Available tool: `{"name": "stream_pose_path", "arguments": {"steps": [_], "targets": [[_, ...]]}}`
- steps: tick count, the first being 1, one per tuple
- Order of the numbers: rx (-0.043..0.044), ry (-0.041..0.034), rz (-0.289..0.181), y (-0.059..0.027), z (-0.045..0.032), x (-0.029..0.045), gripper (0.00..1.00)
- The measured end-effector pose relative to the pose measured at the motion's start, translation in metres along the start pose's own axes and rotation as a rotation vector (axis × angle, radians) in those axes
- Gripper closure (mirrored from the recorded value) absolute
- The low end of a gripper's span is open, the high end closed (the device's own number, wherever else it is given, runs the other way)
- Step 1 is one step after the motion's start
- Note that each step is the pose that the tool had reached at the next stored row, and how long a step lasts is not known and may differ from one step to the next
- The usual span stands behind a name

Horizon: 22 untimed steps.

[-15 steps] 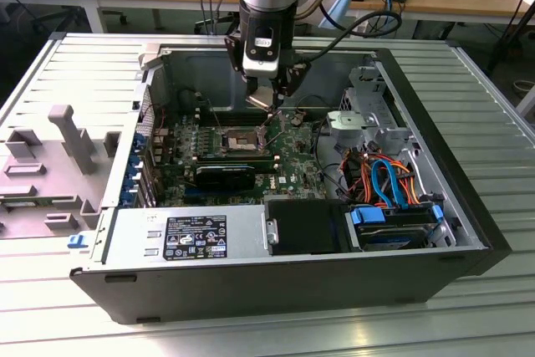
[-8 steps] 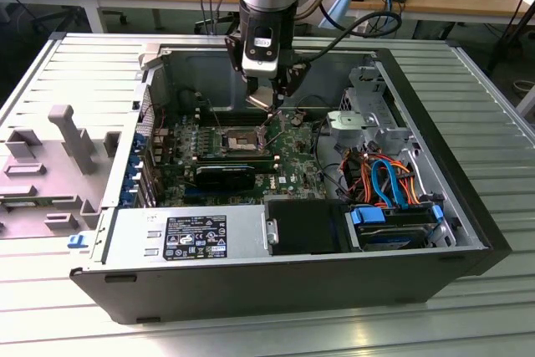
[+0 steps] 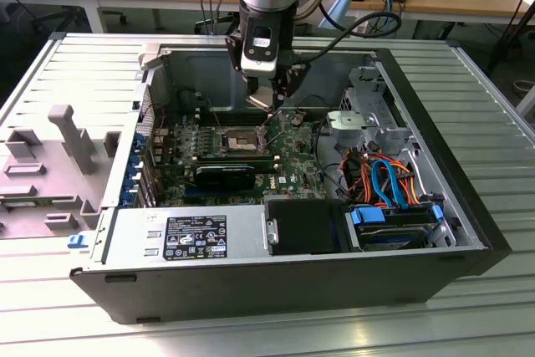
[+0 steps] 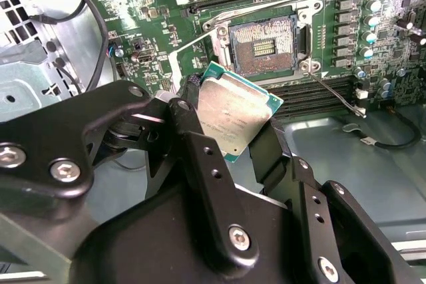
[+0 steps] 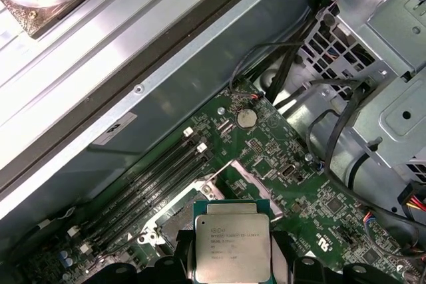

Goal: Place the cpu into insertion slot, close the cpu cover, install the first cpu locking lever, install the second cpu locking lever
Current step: 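Place the cpu into insertion slot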

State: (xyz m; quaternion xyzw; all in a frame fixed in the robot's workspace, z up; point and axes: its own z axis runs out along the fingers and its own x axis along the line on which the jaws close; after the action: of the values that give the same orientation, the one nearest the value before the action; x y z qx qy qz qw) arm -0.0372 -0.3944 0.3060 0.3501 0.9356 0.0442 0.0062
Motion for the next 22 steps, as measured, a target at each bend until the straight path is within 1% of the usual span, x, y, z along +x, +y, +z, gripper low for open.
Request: {"name": "stream_pose_path", "arguments": {"steps": [22], "targets": [[-0.0006,-0.0027,0.030,0.0000,0.0002,0.0000,0.46]]}}
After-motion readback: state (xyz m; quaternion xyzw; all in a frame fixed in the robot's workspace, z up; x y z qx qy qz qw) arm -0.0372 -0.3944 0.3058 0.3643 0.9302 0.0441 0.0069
